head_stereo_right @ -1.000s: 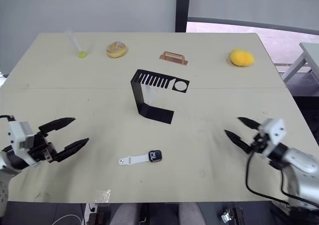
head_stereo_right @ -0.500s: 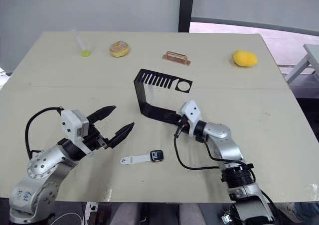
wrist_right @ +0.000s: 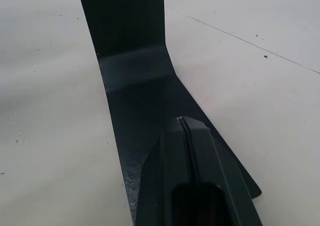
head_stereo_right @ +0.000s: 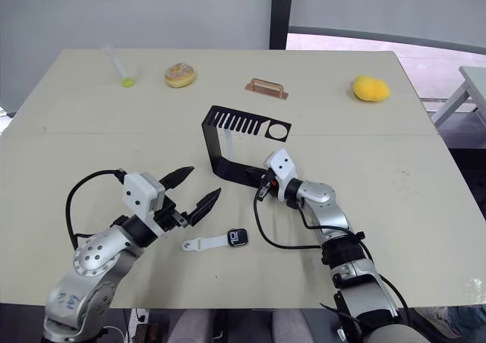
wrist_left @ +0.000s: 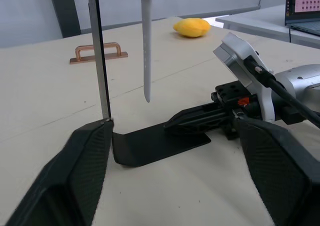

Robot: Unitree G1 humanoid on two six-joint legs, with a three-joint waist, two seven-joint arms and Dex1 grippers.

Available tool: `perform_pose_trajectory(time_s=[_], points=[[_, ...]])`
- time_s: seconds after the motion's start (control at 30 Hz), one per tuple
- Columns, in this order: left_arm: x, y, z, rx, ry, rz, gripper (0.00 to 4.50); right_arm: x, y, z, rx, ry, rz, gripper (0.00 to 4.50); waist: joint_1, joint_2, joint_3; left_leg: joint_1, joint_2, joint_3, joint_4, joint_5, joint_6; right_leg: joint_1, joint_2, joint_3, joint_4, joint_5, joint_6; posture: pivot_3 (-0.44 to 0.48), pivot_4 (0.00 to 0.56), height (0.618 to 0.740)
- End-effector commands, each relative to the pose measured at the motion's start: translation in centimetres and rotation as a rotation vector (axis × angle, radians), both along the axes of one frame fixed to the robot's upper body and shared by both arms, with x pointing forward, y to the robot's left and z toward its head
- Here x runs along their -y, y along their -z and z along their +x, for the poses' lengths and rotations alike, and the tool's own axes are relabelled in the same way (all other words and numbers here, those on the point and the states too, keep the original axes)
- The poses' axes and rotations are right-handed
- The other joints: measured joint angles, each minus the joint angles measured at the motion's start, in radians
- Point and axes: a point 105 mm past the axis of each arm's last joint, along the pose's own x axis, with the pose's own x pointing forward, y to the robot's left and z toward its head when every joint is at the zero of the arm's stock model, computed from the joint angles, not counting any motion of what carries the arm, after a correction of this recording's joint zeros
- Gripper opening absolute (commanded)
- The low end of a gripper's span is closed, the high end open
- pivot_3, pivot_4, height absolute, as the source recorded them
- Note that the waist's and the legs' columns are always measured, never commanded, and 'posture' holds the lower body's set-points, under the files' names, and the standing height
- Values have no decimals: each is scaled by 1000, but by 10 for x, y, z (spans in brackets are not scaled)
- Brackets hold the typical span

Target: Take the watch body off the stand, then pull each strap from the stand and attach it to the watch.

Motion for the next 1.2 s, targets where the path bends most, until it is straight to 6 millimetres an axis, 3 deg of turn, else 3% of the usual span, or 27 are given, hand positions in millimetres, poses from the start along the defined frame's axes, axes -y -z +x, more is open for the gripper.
perform_pose_trajectory(time_s=[0.03, 0.3, 1.0, 1.1, 1.17, 1.2], points=[[7, -7, 7, 48, -32, -13, 2146, -5, 16, -8, -61, -32, -14, 0, -1, 0, 0, 0, 0, 0, 0, 0, 0, 0, 0, 0, 0, 0, 0, 0, 150, 740], [25, -11, 34, 73, -107, -13, 2146, -10, 20, -12, -79, -66, -39, 0, -1, -1, -1, 1, 0, 1, 0, 0, -1, 0, 0, 0, 1, 0, 0, 0, 150, 740], [54, -18, 71, 136, -57, -38, 2146, -10, 25, -13, -101, -57, -62, 0, 3, -1, -1, 1, 0, 1, 1, 1, -3, 0, 1, 0, 0, 0, 0, 0, 150, 740], [56, -17, 74, 145, -65, -39, 1318, -9, 27, -14, -105, -58, -65, 0, 5, -1, -1, 1, 0, 1, 1, 2, -3, 0, 0, 0, 0, 0, 0, 0, 150, 740], [55, -17, 76, 153, -73, -40, 355, -9, 27, -14, -106, -57, -65, 0, 6, -1, -1, 1, 0, 1, 1, 2, -3, 0, 0, 0, 0, 0, 0, 0, 150, 740], [55, -18, 76, 156, -73, -40, 87, -9, 27, -14, -107, -56, -65, 0, 6, -1, -1, 1, 0, 1, 1, 2, -3, 0, 0, 0, 0, 0, 0, 0, 150, 740]])
